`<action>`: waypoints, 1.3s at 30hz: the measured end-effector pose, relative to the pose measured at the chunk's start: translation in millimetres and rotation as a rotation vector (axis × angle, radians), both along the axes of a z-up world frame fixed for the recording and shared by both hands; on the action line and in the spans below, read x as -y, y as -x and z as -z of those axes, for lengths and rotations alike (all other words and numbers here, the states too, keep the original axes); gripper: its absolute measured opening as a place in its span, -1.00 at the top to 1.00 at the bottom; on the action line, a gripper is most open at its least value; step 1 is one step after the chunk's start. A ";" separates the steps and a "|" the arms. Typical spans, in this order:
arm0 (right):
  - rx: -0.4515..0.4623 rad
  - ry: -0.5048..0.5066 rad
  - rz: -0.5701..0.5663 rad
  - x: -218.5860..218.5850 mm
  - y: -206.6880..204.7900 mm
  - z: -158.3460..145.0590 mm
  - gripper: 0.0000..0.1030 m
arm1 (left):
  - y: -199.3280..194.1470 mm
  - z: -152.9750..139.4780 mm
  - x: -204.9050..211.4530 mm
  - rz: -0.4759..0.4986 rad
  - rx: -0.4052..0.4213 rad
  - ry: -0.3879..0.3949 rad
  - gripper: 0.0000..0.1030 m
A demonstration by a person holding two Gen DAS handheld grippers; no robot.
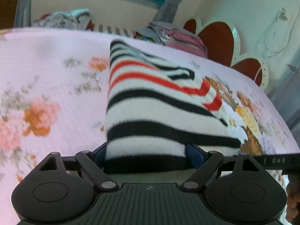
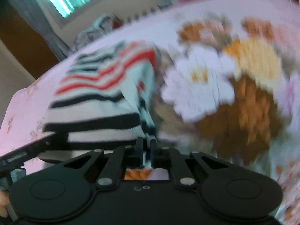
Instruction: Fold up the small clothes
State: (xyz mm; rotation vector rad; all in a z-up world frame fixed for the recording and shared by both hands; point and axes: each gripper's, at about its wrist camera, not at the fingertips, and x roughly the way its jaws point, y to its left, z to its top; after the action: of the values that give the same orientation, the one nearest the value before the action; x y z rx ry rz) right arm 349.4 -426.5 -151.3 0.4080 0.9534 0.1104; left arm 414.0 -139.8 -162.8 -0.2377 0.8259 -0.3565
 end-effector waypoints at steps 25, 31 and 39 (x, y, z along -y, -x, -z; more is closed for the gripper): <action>0.080 -0.035 0.048 0.2 -87.3 -37.4 -0.14 | -38.3 -56.4 2.3 -0.007 0.095 -0.044 -0.65; 0.065 -0.052 0.094 4.9 -117.2 -30.3 -0.11 | -71.7 -47.0 2.6 -0.045 0.067 -0.035 -0.65; 0.056 -0.079 0.076 1.2 -144.4 -16.0 0.45 | -107.6 -27.6 0.3 -0.105 0.010 0.013 -0.65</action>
State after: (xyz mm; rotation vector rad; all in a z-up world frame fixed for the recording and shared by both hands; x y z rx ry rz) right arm 493.8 -427.8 -135.3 0.5108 0.8791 0.0906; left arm 521.6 -140.1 -135.2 -0.2895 0.7978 -0.2646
